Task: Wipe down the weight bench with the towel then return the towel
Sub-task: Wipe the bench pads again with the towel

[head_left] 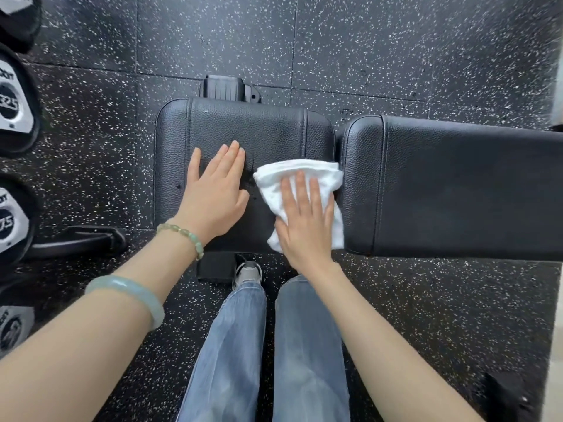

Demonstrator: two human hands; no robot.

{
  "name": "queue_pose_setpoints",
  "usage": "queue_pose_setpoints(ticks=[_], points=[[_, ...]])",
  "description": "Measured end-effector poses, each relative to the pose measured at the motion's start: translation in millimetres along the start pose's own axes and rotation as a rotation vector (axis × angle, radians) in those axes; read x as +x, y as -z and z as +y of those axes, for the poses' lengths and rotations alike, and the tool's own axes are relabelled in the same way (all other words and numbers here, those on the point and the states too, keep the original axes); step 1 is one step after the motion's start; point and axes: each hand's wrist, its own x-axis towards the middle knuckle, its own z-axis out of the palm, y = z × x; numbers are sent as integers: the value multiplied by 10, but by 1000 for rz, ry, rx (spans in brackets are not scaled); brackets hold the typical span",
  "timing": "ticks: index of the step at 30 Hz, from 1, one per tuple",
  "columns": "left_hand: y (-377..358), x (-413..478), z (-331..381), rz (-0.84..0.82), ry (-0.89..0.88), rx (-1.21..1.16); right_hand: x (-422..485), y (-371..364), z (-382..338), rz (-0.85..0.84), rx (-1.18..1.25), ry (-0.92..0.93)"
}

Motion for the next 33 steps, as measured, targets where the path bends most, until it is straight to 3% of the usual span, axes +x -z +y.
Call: queue_pose_setpoints(ticks=[7,12,18,23,29,33], points=[[-8,-4,13,20,20,-5,1295,531,67,5,7,-121],[7,-6,25,3,43,8,638,216,96,147,36,-44],[-32,-38,-3,49,47,-30,-574,-293,-22,68,-7,-9],[-106,-254,-123,117,70,-62,-220,-144,-33,37,-44,22],[-246,-414,-252,108,22,-10,1001,307,-238,33,-142,-25],[-216,-422,-319,90,-9,15,803,208,-309,39,-138,10]])
